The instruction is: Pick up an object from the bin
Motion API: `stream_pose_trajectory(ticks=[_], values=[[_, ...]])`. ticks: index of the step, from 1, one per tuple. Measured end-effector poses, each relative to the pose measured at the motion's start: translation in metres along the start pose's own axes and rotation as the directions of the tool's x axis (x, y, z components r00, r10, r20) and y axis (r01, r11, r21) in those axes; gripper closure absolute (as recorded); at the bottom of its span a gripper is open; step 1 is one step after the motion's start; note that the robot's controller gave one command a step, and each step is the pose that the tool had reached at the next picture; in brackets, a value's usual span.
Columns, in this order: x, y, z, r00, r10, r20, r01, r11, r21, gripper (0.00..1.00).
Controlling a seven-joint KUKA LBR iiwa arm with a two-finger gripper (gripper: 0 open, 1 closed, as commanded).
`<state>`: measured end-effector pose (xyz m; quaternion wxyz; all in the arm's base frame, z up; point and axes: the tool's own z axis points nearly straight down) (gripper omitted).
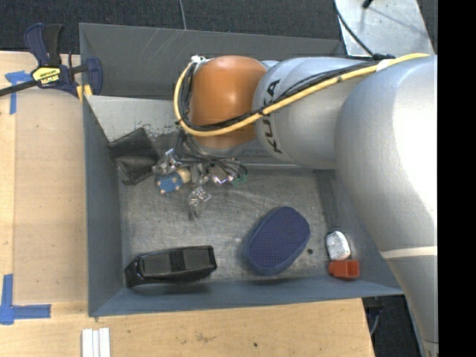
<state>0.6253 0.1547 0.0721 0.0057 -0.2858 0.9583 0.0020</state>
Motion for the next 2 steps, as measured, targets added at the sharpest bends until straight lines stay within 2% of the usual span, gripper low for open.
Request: stream_pose_trajectory(ticks=[1, 2], values=[[-0.003, 0.0, -0.005, 1.0, 0.0, 0.01, 0.0, 1.0, 0.003, 1.0], [-0.005, 0.004, -0.233, 0.956, -0.295, -0.001, 0.295, 0.956, 0.004, 1.0]])
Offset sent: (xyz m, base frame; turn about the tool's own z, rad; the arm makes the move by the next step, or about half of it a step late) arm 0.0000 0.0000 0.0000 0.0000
